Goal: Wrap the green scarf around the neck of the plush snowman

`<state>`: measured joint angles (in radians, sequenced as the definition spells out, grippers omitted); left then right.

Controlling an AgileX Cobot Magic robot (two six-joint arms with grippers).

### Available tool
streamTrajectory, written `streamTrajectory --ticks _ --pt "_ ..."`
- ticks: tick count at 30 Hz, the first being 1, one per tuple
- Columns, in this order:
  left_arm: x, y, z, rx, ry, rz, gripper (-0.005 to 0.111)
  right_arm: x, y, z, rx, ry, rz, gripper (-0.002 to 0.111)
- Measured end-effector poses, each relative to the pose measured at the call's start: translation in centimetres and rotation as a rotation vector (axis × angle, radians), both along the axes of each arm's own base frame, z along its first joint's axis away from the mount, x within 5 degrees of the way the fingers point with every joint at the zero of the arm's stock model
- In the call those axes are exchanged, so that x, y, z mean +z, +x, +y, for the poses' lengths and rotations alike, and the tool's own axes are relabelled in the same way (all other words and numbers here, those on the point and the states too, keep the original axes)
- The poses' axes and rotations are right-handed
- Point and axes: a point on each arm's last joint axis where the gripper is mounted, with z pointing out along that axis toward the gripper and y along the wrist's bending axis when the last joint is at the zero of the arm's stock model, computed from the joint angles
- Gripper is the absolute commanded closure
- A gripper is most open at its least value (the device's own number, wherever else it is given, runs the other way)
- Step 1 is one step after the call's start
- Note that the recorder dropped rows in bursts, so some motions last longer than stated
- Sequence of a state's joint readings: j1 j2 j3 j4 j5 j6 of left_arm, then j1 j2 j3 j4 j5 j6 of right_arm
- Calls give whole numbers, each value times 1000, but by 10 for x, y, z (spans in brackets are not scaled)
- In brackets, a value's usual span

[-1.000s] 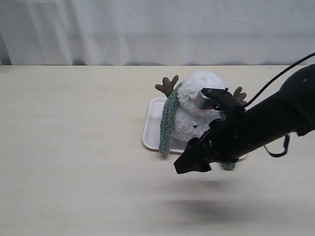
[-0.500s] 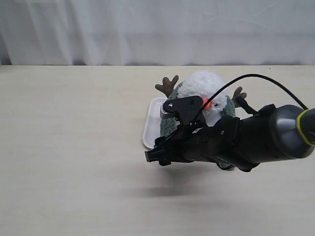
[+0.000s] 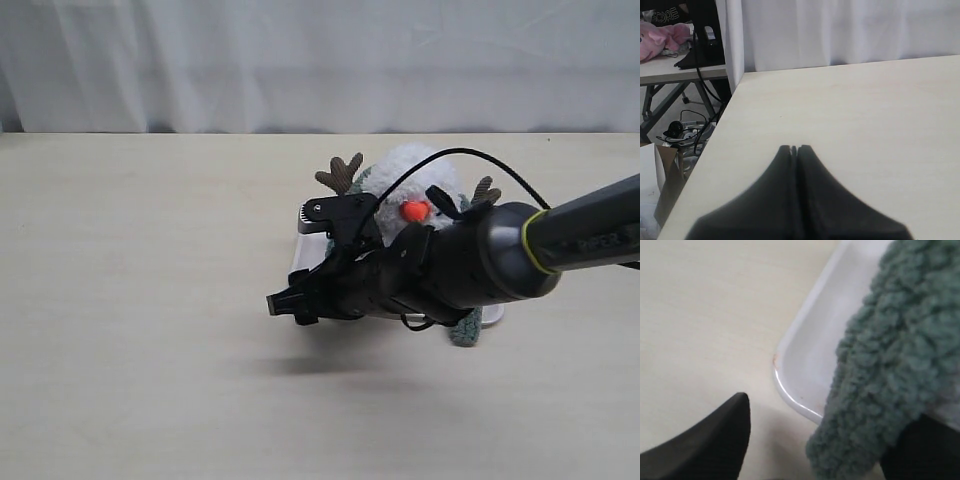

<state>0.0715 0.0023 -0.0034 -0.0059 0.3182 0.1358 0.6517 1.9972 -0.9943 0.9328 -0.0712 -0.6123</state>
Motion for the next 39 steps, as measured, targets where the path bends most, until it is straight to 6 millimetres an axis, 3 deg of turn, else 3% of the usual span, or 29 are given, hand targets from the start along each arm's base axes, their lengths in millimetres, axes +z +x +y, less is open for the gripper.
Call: streamTrajectory --ticks 10,15,23,28,39 --pt "0 0 0 0 0 0 107 -5 4 -8 -6 -6 29 105" --pt "0 0 0 0 0 0 107 0 -1 -6 73 -10 61 104" --pt "0 0 0 0 0 0 107 39 -16 -3 315 -31 31 104" --pt "0 0 0 0 0 0 107 51 -25 -11 476 -181 29 104" --pt "0 0 0 0 0 0 107 50 -29 -53 452 -647 165 104"
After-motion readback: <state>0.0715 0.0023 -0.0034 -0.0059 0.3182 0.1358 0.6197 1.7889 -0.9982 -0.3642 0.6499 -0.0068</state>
